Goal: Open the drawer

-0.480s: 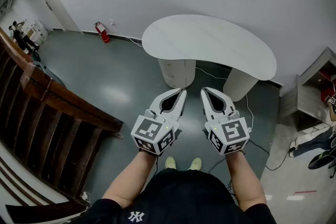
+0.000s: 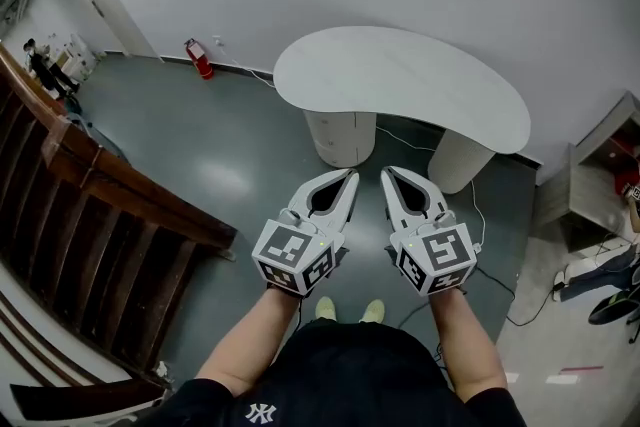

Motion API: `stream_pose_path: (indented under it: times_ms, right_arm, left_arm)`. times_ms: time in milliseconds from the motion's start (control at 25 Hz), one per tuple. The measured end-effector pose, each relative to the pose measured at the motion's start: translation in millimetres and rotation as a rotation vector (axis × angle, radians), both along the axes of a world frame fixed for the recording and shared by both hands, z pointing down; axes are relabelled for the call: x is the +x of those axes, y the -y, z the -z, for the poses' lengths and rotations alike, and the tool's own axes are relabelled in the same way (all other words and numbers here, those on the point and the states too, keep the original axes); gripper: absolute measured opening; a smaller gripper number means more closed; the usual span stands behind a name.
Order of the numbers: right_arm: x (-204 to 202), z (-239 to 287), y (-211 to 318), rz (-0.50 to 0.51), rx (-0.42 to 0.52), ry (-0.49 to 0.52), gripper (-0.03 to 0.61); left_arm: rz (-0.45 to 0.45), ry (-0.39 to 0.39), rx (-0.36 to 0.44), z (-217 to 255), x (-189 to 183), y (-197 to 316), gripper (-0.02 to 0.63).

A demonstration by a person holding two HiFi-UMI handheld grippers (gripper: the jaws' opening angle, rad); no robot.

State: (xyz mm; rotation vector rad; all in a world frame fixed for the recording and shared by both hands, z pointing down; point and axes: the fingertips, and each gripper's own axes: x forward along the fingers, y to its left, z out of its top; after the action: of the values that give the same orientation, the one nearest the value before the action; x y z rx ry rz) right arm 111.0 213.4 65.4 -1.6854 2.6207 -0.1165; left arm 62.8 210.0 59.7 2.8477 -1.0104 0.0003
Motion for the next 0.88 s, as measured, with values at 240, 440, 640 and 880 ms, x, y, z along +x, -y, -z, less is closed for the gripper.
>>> stream_pose_path:
  times_ms: [240, 440, 640, 880]
  right_arm:
    - [18.9, 1.7, -2.0, 0.001, -0.013, 0.112, 0.014]
    - [42.4, -4.1, -2.1, -0.013, -0.037, 0.213, 0.014]
    - [63.0, -13.8, -4.4, -0.017, -0.037, 0.210, 0.014]
    - [70.8, -26.1, 1.3, 0.001, -0.043, 0.199, 0.014]
  left_arm:
    - [0.053, -0.002, -0.004, -4.5, -4.4, 7.7, 0.009]
    - [0.095, 0.000, -0.012, -9.9, -9.4, 13.5, 0.009]
    - [0.133, 0.014, -0.025, -20.9, -3.2, 13.7, 0.009]
    - [0.164, 0.026, -0.037, -31.5, 1.6, 13.6, 0.009]
